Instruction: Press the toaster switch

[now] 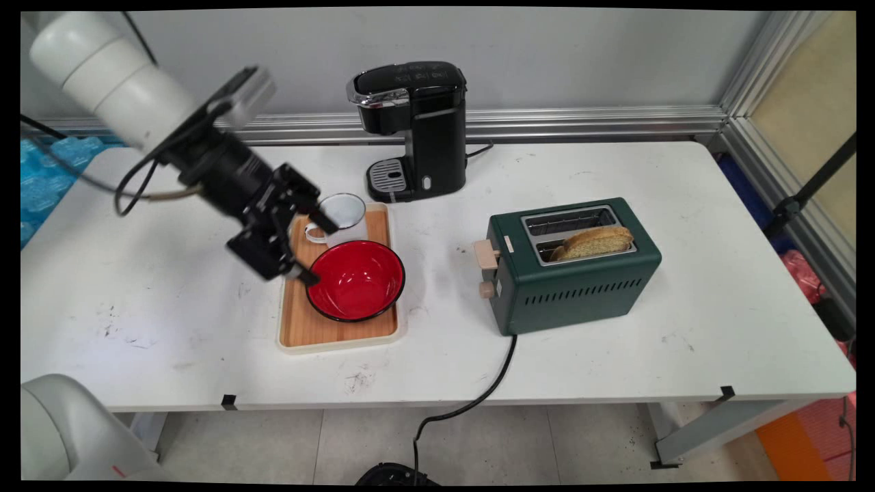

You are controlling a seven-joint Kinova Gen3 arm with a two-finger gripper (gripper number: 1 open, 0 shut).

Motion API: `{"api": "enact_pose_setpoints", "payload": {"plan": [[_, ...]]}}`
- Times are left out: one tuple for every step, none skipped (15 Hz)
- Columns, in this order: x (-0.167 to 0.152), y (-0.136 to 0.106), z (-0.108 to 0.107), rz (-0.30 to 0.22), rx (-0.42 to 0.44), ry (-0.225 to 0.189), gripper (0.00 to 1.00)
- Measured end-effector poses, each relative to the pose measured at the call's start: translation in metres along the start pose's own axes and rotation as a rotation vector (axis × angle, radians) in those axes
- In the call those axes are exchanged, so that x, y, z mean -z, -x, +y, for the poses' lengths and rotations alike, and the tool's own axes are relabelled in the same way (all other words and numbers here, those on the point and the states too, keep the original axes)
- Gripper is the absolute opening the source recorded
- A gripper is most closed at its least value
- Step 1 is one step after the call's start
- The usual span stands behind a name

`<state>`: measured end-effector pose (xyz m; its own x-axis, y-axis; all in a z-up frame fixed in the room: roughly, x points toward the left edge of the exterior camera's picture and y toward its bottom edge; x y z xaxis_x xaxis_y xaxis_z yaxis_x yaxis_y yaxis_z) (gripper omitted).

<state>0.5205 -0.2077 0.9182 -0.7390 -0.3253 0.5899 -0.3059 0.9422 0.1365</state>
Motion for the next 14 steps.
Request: {"api": "enact_pose_setpoints", "payload": {"plan": [[0.002, -0.009, -0.004, 0.010, 0.024, -0.008, 1.00], [0.002, -0.015, -0.006, 0.015, 0.038, -0.013, 1.00], [0.003, -0.025, -0.010, 0.025, 0.059, -0.019, 1.00], [0.002, -0.036, -0.014, 0.035, 0.083, -0.026, 1.00], [0.001, -0.046, -0.017, 0.044, 0.105, -0.032, 1.00], [-0.001, -0.055, -0.019, 0.051, 0.119, -0.038, 1.00], [-0.003, -0.065, -0.022, 0.059, 0.134, -0.045, 1.00], [-0.006, -0.074, -0.024, 0.064, 0.144, -0.054, 1.00], [-0.009, -0.082, -0.025, 0.066, 0.152, -0.062, 1.00], [-0.011, -0.086, -0.026, 0.067, 0.157, -0.067, 1.00], [-0.014, -0.093, -0.027, 0.068, 0.162, -0.075, 1.00], [-0.017, -0.097, -0.027, 0.068, 0.165, -0.080, 1.00], [-0.021, -0.103, -0.028, 0.067, 0.166, -0.090, 1.00], [-0.026, -0.110, -0.029, 0.066, 0.167, -0.101, 1.00]]}}
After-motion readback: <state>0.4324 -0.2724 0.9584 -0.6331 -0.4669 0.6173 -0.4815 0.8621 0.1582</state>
